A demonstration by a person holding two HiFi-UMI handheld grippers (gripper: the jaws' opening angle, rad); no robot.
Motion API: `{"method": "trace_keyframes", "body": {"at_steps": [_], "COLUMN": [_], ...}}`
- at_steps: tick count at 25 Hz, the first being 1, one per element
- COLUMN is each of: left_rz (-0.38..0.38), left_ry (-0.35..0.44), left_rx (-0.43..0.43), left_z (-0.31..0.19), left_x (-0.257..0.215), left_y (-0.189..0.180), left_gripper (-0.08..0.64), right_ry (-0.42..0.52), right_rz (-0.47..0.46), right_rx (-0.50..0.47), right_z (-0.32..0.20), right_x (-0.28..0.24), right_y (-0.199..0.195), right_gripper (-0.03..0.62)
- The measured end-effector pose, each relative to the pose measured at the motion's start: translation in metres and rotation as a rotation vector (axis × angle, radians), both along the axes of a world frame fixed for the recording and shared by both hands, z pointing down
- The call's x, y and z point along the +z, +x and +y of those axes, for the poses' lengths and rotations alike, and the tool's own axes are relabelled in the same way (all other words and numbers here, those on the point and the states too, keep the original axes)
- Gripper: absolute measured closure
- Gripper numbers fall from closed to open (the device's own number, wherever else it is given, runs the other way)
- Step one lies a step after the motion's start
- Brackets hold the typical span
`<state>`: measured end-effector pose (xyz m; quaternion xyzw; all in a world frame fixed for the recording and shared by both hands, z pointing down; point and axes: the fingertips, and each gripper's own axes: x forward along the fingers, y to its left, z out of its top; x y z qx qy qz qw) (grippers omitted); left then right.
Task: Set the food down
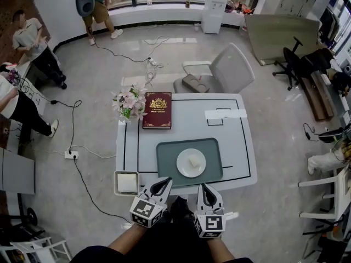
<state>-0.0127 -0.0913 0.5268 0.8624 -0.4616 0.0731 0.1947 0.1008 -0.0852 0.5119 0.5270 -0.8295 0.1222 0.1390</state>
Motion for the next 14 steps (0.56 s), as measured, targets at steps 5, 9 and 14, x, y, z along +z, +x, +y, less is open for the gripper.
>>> {"method": "trace_keyframes", "body": {"at_steps": [5,9,14], "left_rz": [-0.001,-0.002,-0.009], "left_ry": [-0.002,-0.008,-0.008], "left_rx": [0.017,0.016,0.020], "left_z": [-0.0001,-0.0013,-0.0042], "left_x": [0.0000,0.0018,0.0043], "left_y": [0.0016,0.0016,0.0013], "left_gripper": [0.554,0.555,0.554], "right_ry": [-0.005,-0.012,-0.014], "right_rz": [0.003,0.001,-0.003], "right_rx": [0.002,-0.006,-0.016], "right_z": [0.0004,-0.0001,-0.0035], "right_x": [0.0020,0.0045,0.0059], "right_y": [-0.0007,-0.0022,-0.0051], "right_gripper": [0.583,0.583,0.583]}}
